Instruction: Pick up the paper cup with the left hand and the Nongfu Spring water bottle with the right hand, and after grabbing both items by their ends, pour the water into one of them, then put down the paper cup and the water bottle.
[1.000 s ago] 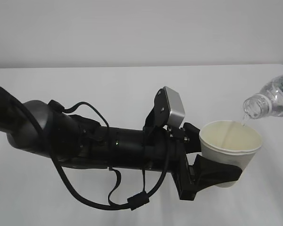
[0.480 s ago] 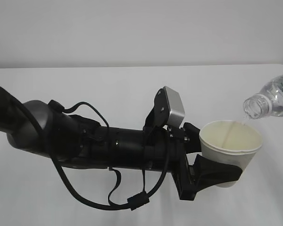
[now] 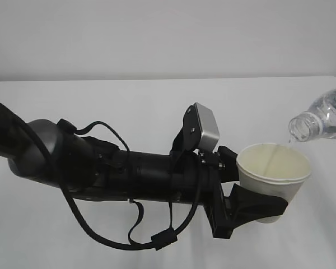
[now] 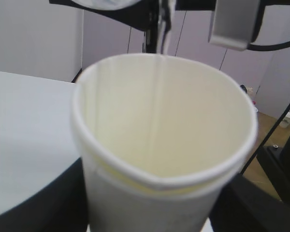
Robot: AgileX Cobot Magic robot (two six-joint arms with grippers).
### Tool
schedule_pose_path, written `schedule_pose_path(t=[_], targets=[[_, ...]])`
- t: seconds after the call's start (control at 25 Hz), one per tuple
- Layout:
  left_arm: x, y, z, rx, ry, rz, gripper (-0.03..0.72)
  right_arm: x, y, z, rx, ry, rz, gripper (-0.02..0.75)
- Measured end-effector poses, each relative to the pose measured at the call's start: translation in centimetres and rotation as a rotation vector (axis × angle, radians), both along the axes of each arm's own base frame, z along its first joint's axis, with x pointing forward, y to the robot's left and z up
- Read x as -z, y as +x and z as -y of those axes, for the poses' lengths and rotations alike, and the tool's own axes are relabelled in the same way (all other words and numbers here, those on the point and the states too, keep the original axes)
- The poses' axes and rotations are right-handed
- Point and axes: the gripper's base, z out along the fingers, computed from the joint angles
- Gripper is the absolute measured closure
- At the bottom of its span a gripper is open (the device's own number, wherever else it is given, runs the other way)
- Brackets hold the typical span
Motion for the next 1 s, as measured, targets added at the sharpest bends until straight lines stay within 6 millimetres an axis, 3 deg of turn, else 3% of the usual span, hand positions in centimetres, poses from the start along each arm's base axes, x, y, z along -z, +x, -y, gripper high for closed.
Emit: schedule_pose_path(t=[1.0], targets=[[0.00,0.00,0.00,0.000,0.000,0.000,0.207,0.00,0.00,0.00,-0.001,-0.005,0.001,0.292]])
